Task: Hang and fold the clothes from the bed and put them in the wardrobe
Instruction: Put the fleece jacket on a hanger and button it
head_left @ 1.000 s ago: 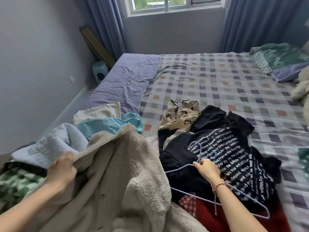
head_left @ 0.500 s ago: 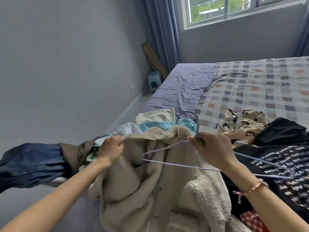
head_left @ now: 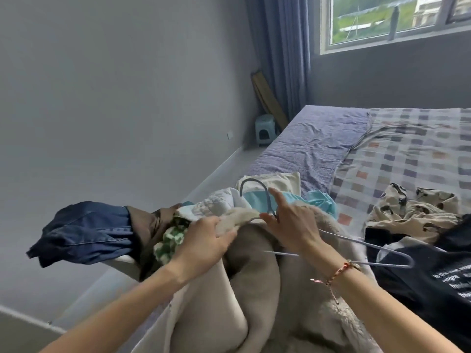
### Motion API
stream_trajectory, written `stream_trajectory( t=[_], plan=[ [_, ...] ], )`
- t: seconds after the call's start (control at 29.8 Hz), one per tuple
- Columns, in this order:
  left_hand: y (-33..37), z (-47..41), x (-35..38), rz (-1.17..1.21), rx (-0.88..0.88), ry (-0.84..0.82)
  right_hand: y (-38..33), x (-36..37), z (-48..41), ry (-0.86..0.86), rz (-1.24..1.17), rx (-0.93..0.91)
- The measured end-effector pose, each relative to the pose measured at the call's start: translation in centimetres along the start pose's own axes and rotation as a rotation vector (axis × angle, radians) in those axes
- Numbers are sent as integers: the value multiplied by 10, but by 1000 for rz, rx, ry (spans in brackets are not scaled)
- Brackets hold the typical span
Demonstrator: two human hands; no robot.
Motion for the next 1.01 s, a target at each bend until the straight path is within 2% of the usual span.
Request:
stream_trajectory(
  t=[0.1, 0.13, 0.17, 0.2, 0.24, 0.27, 0.34, 0.37, 0.5, 0.57, 0.64, 0.71, 0.77, 0.81, 0.84, 0.87, 0.94, 1.01],
  plan=[
    [16, 20, 26, 168, 58, -78, -13, 38, -3, -296, -162, 54],
    [12, 25, 39, 181, 42, -192, -15, 50, -2, -388, -257, 81],
    [6, 30, 54, 148, 10, -387, -15, 59, 1, -441, -343, 119],
    [-5, 36, 68, 67, -31, -593, -14, 64, 6, -452, -394, 162],
    [-21, 37, 78, -44, -65, -712, -12, 68, 10, -426, -412, 202],
    [-37, 30, 77, -160, -86, -692, -11, 69, 14, -375, -405, 228],
    [-63, 8, 65, -394, -40, -407, -15, 66, 17, -262, -349, 204],
    [-70, -1, 61, -427, 3, -344, -17, 62, 17, -198, -316, 176],
    [-93, -11, 80, -126, 23, -433, -34, 49, 23, -73, -242, 37],
    [-101, -13, 79, -84, 70, -426, -33, 42, 25, -21, -407, -58],
    [-112, -16, 65, 16, 47, -341, -11, 33, 24, 159, -560, -76],
    [-129, -16, 48, 82, 33, -255, 38, 16, 28, 473, -655, 163],
    [-148, -11, 36, 125, 43, -206, 87, 8, 45, 657, -678, 601],
    [-156, -9, 33, 141, 38, -198, 103, 14, 50, 590, -659, 744],
    [-161, -5, 30, 150, 45, -182, 109, 26, 52, 441, -620, 769],
    [-163, -3, 27, 161, 61, -159, 100, 37, 52, 263, -590, 705],
    [-159, 0, 21, 187, 77, -157, 78, 64, 49, 69, -585, 543],
    [-155, 3, 17, 198, 77, -159, 60, 94, 50, -84, -407, 588]
  ],
)
Point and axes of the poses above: each hand's wrist, its own z-axis away from the middle knuckle, its own x-axis out of the palm, y = z × x, the point moved 5 cm from there along -z, towards the middle knuckle
